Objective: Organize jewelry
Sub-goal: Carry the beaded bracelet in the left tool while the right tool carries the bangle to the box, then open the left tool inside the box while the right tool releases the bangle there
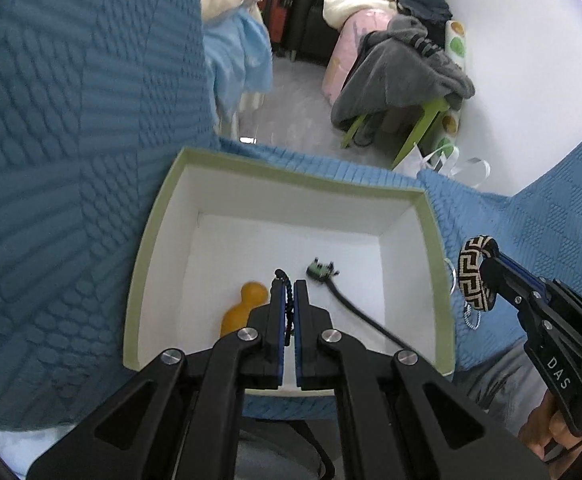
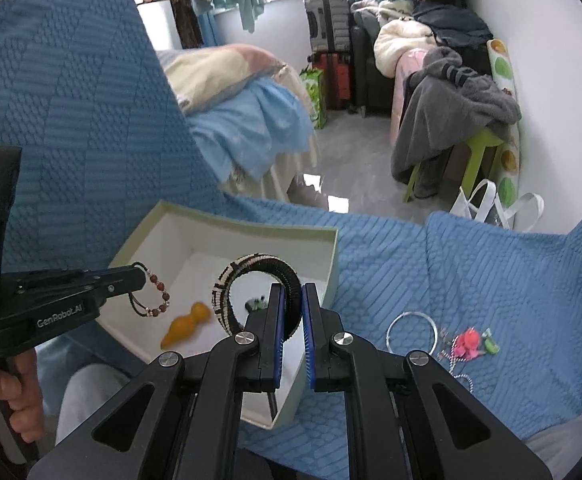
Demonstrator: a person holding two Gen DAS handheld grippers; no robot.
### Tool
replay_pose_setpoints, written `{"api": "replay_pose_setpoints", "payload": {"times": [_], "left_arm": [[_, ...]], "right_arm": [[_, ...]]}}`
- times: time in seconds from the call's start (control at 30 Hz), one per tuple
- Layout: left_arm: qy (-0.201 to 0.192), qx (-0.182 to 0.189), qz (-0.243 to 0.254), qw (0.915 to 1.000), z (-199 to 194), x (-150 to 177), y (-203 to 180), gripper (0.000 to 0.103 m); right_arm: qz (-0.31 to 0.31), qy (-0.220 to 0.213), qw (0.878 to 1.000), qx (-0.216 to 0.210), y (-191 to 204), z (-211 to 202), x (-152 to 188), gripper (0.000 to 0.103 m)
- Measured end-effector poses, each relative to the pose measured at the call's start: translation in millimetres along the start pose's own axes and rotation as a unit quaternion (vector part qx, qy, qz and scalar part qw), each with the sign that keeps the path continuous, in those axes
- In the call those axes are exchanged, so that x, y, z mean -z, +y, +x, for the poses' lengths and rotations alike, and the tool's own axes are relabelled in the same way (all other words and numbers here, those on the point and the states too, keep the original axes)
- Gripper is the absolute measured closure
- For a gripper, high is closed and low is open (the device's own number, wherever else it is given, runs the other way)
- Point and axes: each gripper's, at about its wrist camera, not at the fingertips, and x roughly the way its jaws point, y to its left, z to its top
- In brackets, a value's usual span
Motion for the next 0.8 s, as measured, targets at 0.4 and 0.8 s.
{"api": "replay_pose_setpoints", "payload": {"times": [0.4,0.8], "left_arm": [[0.025,-0.002,-0.006,0.9997,14.1,16.1,6.9,0.100],[-0.008,0.007,-0.015,0.9998,-10.1,3.8,-3.0,0.063]], "right_arm": [[-0.004,0.031,1.000,0.003,7.7,19.8,17.8,0.095],[0.001,-0.006,1.000,-0.006,0.3,-4.5,3.6,0.063]]}}
